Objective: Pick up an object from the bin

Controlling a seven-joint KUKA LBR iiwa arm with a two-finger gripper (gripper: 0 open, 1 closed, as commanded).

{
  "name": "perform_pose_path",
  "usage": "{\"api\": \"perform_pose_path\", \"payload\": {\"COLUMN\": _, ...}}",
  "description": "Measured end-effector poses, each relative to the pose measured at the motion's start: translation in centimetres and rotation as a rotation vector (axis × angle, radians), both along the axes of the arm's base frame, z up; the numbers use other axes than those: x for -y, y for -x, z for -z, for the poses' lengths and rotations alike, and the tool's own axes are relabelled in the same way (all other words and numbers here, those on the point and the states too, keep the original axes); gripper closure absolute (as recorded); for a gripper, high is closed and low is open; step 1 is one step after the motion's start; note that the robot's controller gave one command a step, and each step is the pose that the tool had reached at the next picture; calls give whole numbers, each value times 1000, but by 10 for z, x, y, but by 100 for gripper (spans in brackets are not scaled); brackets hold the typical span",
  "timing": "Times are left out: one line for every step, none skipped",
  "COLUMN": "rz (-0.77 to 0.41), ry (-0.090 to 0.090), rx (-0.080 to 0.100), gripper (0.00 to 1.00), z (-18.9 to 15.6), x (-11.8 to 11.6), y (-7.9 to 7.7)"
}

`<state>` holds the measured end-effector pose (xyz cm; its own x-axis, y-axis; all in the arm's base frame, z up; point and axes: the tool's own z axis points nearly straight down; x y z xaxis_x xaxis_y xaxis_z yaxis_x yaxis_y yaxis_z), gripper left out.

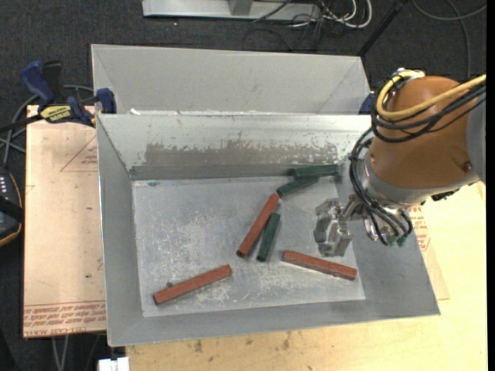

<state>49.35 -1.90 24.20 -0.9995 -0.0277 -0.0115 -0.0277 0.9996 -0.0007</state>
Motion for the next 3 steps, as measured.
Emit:
{"api": "perform_pose_path", "payload": {"rz": -2, "ry": -1, "rx": -9, "gripper": 0, "z": 5, "x": -1, "y": 1}}
{"api": "perform_pose_path", "payload": {"rz": -93, "ry": -1, "rx": -18, "gripper": 0, "z": 135, "x": 24, "y": -9}}
{"api": "perform_pose_path", "payload": {"rz": -45, "ry": -1, "rx": -10, "gripper": 0, "z": 174, "x": 30, "y": -41}}
